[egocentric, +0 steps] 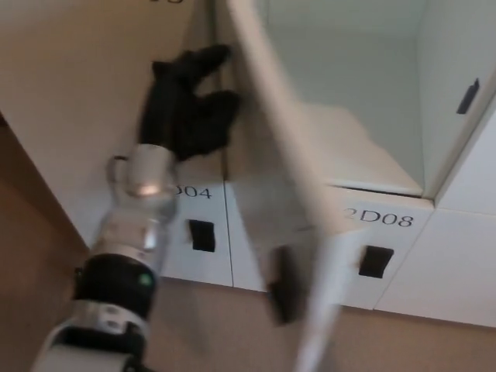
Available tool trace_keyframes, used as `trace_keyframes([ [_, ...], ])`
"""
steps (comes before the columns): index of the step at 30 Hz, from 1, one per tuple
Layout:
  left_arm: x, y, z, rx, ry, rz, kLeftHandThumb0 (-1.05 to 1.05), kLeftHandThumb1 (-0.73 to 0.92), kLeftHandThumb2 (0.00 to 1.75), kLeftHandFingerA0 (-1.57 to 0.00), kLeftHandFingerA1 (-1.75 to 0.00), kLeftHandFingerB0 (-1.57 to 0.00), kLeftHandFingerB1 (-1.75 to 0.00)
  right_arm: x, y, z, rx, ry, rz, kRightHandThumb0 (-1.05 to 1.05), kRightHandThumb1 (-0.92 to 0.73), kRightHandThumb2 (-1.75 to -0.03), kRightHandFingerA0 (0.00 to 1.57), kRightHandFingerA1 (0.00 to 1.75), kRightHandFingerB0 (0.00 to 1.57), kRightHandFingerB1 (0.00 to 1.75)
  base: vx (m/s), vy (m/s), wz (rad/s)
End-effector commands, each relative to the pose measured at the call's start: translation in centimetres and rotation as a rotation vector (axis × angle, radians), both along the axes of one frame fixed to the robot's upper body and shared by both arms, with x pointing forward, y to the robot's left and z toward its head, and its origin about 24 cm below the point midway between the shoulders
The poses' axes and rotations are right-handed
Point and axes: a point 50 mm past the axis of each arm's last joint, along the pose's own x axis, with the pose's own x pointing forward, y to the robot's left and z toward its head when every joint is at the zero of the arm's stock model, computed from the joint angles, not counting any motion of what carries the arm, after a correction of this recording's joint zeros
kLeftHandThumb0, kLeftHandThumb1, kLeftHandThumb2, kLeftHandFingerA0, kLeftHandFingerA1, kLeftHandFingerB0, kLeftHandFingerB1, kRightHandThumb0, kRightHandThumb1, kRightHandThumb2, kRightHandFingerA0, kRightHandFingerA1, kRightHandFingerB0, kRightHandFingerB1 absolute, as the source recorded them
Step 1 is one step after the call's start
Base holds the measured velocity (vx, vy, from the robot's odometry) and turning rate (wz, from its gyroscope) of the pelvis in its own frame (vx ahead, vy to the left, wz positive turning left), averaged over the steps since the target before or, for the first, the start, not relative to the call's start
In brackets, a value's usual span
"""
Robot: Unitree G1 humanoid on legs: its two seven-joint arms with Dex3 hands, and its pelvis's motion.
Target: The robot walks towards an open cabinet and lifts its left hand to push the door towards the right to close it.
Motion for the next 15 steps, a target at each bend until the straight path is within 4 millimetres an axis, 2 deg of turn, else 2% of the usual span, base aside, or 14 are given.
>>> trace_keyframes([
  [1,-21.9,-33.8,6.3,0.142,-0.201,-1.165,-0.07,0.67,0.61,-0.46,-0.66,-0.34,-0.49,-1.2,2.7,1.9,0.148,-0.116,-0.008,-0.05,-0.61,-0.57,0.57,0.62,0.42,0.5,0.0,0.0,0.14],
  [2,-23.0,-34.0,5.9,0.13,-0.196,-1.207,-0.07,0.67,0.61,-0.46,-0.66,-0.34,-0.49,-0.8,2.8,1.7,0.188,-0.131,-0.012,-0.05,-0.61,-0.57,0.57,0.62,0.42,0.5,0.0,0.0,0.23],
  [3,-23.0,-34.0,5.9,0.13,-0.196,-1.207,-0.07,0.67,0.61,-0.46,-0.66,-0.34,-0.49,-0.8,2.8,1.7,0.188,-0.131,-0.012,-0.05,-0.61,-0.57,0.57,0.62,0.42,0.5,0.0,0.0,0.23],
  [4,-23.9,-34.0,5.6,0.122,-0.2,-1.247,-0.04,0.66,0.59,-0.46,-0.66,-0.34,-0.48,-0.4,2.6,1.6,0.195,-0.165,0.021,-0.05,-0.61,-0.57,0.61,0.71,0.45,0.54,0.0,0.0,0.0],
  [6,-24.4,-34.0,5.4,0.118,-0.205,-1.265,-0.04,0.66,0.59,-0.46,-0.66,-0.34,-0.48,0.0,2.5,1.5,0.172,-0.199,0.066,-0.05,-0.61,-0.57,0.61,0.71,0.45,0.54,0.0,0.0,0.0],
  [7,-24.7,-33.9,5.4,0.115,-0.215,-1.279,-0.03,0.47,0.9,-0.46,-0.7,-0.27,-0.57,0.2,2.6,1.7,0.173,-0.208,0.073,-0.06,-0.61,-0.55,0.59,0.7,0.41,0.53,0.0,0.0,-0.09],
  [8,-24.9,-33.9,5.4,0.113,-0.223,-1.287,-0.03,0.47,0.9,-0.46,-0.7,-0.27,-0.57,0.3,2.7,1.8,0.175,-0.213,0.076,-0.06,-0.61,-0.55,0.59,0.7,0.41,0.53,0.0,0.0,0.0],
  [9,-25.0,-33.8,5.4,0.113,-0.224,-1.296,-0.04,0.67,0.59,-0.47,-0.72,-0.32,-0.49,0.3,3.0,2.0,0.178,-0.217,0.064,-0.04,-0.64,-0.58,0.53,0.68,0.45,0.55,0.0,0.0,0.0],
  [10,-25.1,-33.8,5.4,0.112,-0.224,-1.302,-0.04,0.67,0.59,-0.47,-0.72,-0.32,-0.49,0.3,3.2,2.1,0.18,-0.219,0.055,-0.04,-0.64,-0.58,0.53,0.68,0.45,0.55,0.0,0.0,0.0],
  [11,-25.1,-33.7,5.5,0.111,-0.223,-1.307,-0.05,0.48,0.91,-0.44,-0.71,-0.25,-0.56,0.2,3.2,2.1,0.163,-0.208,0.04,-0.06,-0.6,-0.57,0.47,0.58,0.47,0.51,0.0,0.0,0.0],
  [13,-25.1,-33.7,5.5,0.11,-0.223,-1.31,-0.05,0.48,0.91,-0.44,-0.71,-0.25,-0.56,0.2,3.2,2.0,0.15,-0.199,0.03,-0.06,-0.6,-0.57,0.47,0.58,0.47,0.51,0.0,0.0,0.0],
  [14,-25.0,-33.6,5.5,0.113,-0.224,-1.31,-0.05,0.69,0.59,-0.44,-0.7,-0.32,-0.48,0.2,3.2,2.0,0.136,-0.189,0.028,-0.06,-0.6,-0.57,0.46,0.56,0.45,0.5,0.0,0.0,0.0],
  [15,-24.9,-33.5,5.5,0.115,-0.225,-1.309,-0.05,0.69,0.59,-0.44,-0.7,-0.32,-0.48,0.2,3.2,2.0,0.128,-0.183,0.028,-0.06,-0.6,-0.57,0.46,0.56,0.45,0.5,0.0,0.0,0.0],
])
